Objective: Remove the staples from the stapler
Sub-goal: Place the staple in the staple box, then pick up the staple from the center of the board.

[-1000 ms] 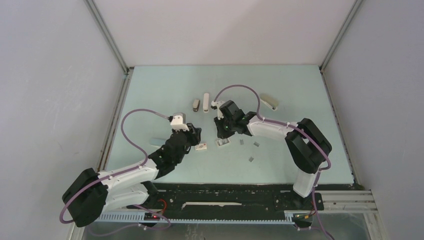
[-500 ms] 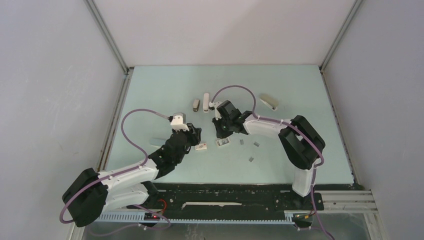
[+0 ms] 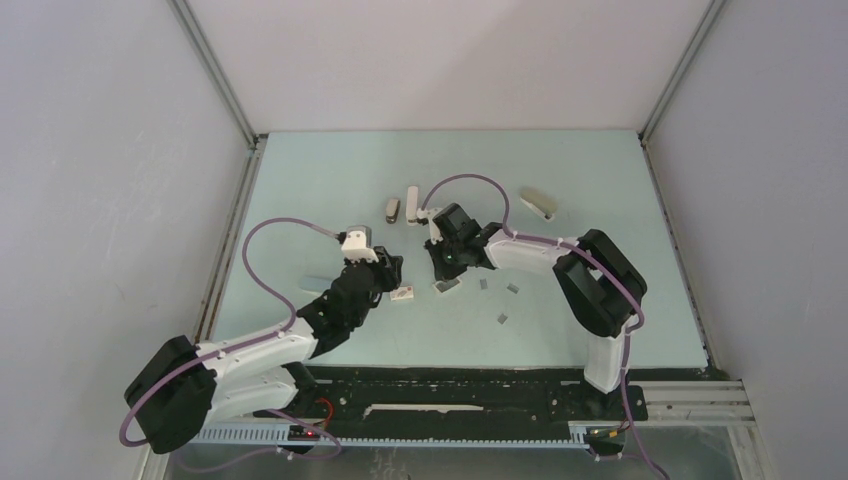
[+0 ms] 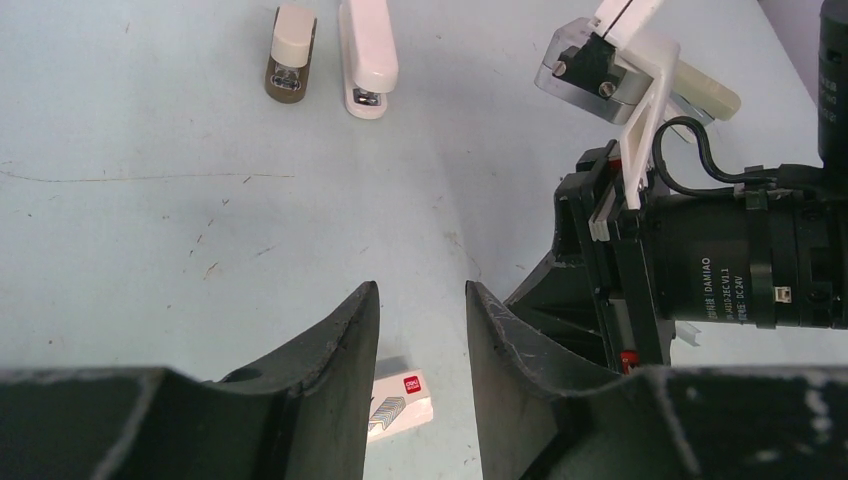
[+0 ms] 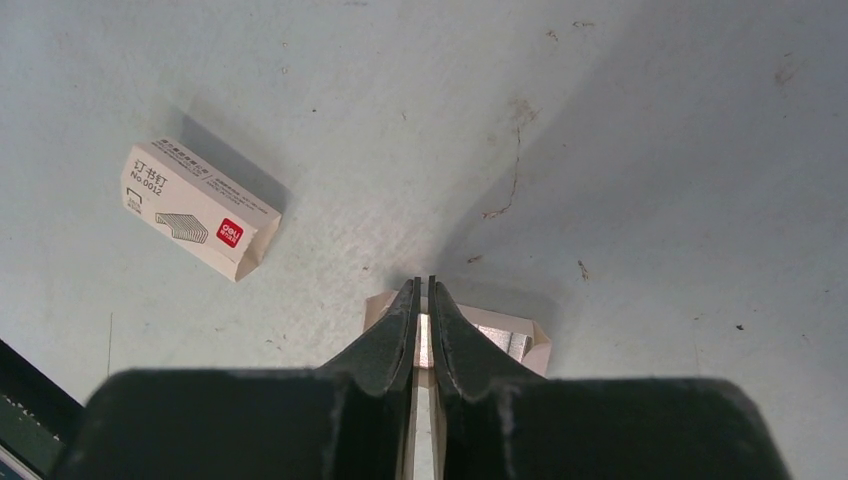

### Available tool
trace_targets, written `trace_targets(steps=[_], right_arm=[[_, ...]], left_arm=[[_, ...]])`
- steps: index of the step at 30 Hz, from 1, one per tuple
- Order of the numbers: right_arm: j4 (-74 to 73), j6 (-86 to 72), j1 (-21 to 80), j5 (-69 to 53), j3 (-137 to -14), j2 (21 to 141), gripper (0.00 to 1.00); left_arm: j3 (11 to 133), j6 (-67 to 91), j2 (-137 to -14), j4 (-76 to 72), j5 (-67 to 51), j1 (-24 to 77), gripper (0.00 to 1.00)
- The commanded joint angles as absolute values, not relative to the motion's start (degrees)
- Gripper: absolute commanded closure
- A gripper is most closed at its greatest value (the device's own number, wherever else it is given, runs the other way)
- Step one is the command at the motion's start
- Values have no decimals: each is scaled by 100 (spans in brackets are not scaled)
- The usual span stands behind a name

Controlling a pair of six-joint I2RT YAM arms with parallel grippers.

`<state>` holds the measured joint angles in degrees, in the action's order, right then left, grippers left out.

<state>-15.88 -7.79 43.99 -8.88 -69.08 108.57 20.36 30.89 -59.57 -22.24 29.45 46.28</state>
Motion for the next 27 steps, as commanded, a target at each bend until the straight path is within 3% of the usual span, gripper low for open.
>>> trace_targets(steps=[1, 7, 12, 14, 15, 16, 17, 21, 27], right_arm=[[-1599, -564, 4414, -852, -7129, 10491, 86], [-1706, 217, 4316, -989, -7128, 9729, 79], [-2473, 1530, 3941, -2256, -7133, 9098, 58], [-2938, 1967, 3580, -2924, -7128, 8883, 45], [-3113, 2112, 3401, -3224, -7128, 8792, 34], [-3283, 2200, 3194, -3481, -7129, 8725, 7], [-3398, 2248, 3005, -3622, -7113, 8678, 1], [-3399, 2305, 2380, -3787, -6727, 8401, 0], [-2327, 2673, 2061, -3011, -5678, 7609, 0]], left_arm=[[2056, 2961, -5974, -2384, 3081, 4676, 57], [2062, 2944, -5948, -2382, 3089, 4677, 57], [1951, 2765, -5625, -2473, 3042, 4682, 53], [1832, 2557, -5362, -2653, 3078, 4683, 49], [1792, 2444, -5212, -2710, 3133, 4680, 43], [1767, 2336, -5092, -2740, 3214, 4677, 38], [1746, 2237, -4967, -2763, 3288, 4681, 32], [1490, 1847, -4705, -3308, 3598, 4679, 3], [1283, 1823, -5014, -3942, 3662, 4651, 0]])
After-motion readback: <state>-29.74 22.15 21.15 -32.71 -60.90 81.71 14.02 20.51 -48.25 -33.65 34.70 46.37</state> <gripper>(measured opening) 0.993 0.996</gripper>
